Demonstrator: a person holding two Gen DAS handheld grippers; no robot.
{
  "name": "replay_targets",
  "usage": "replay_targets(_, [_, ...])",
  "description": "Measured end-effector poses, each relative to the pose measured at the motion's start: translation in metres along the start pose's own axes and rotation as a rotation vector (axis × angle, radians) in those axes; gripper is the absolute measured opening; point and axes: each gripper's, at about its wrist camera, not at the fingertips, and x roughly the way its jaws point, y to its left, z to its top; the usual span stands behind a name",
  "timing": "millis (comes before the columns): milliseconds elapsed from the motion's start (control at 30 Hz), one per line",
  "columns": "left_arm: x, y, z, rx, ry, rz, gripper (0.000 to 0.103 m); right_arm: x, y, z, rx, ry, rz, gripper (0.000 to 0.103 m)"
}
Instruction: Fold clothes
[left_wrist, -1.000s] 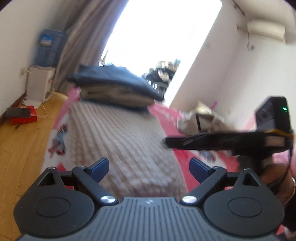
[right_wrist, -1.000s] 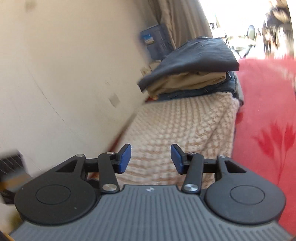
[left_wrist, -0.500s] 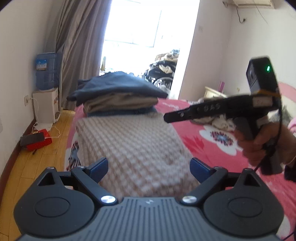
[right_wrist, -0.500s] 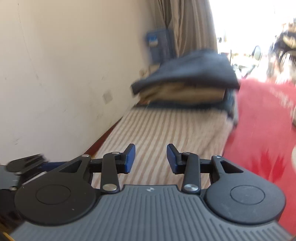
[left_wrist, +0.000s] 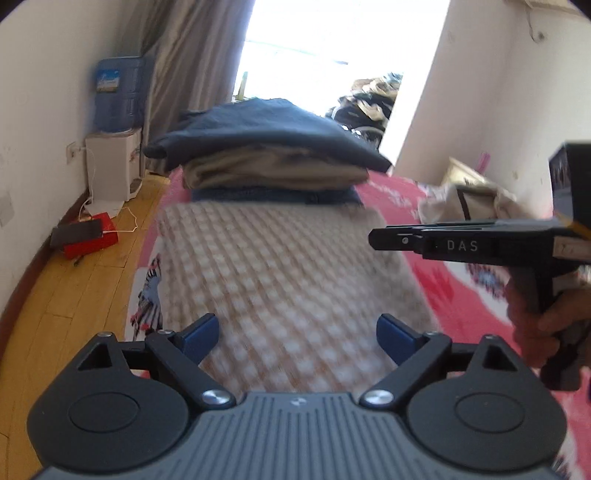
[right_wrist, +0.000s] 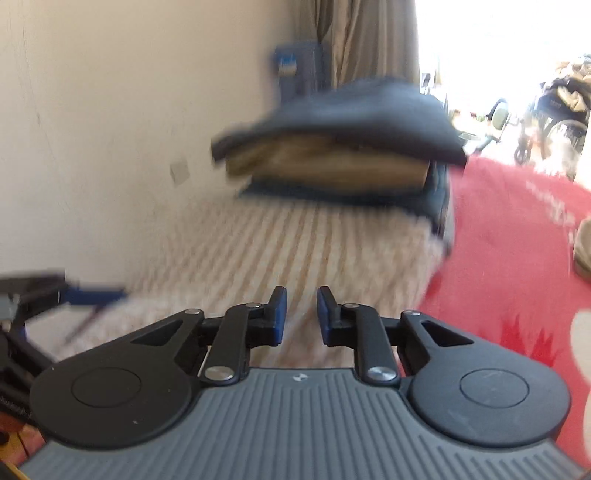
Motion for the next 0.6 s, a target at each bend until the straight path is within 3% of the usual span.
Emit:
replay_targets(133, [0.02, 0.012, 0.041, -0.049, -0.009, 0.01, 0.093, 0.031, -0.019, 0.024, 0.06, -0.022, -0.023, 0.017])
replay_targets(267, [0.089, 0.027, 0.061, -0.049, 0.126, 0.141, 0.094, 0.077, -0.035, 0.012, 0.103, 0.069, -0.037, 0.016])
replay_targets(333, [0.109, 0.029, 0.057, -0.023, 0.177, 0.193, 0.1, 0.082, -0.037, 0.003, 0.095, 0.056, -0.04, 0.015])
replay_targets(600, [0.106, 0.042, 0.053, -0.091, 0.175, 0.183, 0.103, 0.088, -0.034, 0.006, 0.071, 0.073, -0.056, 0.015])
